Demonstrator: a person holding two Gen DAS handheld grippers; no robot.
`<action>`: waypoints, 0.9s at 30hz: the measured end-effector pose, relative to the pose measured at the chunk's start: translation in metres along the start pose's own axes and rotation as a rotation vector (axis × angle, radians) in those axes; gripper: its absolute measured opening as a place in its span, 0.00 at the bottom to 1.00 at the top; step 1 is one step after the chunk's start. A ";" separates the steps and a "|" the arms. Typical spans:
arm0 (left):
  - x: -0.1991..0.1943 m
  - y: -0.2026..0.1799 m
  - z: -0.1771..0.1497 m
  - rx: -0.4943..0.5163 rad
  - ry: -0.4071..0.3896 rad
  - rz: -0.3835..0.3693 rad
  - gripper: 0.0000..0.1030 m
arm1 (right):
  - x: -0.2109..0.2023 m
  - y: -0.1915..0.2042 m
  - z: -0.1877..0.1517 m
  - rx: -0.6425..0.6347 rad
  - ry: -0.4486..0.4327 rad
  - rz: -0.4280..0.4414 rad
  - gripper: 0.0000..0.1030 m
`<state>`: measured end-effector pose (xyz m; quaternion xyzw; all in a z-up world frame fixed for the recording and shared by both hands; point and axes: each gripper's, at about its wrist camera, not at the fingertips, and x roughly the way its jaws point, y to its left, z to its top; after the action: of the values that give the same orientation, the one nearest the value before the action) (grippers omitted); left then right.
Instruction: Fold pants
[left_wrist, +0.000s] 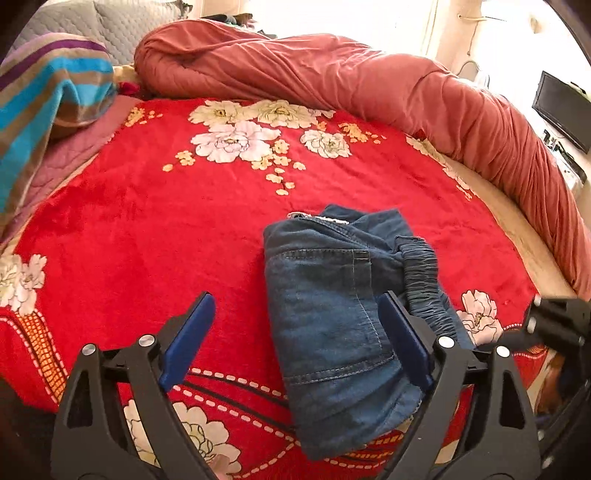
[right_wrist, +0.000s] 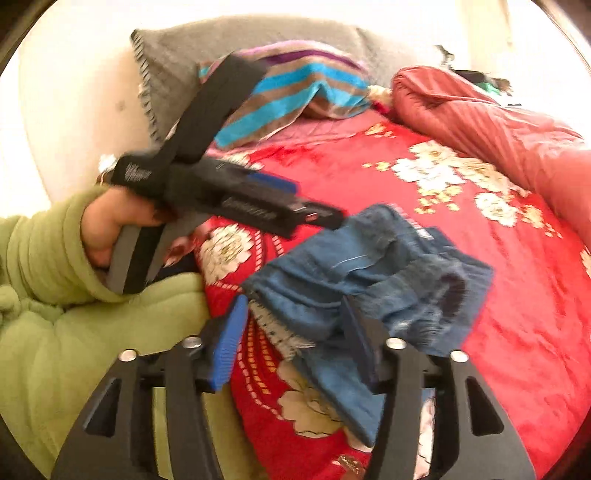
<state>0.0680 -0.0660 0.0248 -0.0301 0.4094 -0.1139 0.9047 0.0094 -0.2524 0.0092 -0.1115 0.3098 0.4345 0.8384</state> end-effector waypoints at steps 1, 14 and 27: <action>-0.001 0.000 0.000 0.001 -0.004 0.002 0.82 | -0.005 -0.006 0.002 0.023 -0.016 -0.011 0.63; 0.000 0.002 -0.003 -0.003 -0.001 0.019 0.84 | -0.011 -0.083 -0.005 0.303 -0.041 -0.178 0.63; 0.021 0.008 -0.011 -0.013 0.055 0.022 0.84 | 0.035 -0.120 -0.024 0.447 0.096 -0.214 0.63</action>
<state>0.0746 -0.0624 0.0012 -0.0282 0.4350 -0.1019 0.8942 0.1098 -0.3125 -0.0411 0.0241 0.4242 0.2583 0.8676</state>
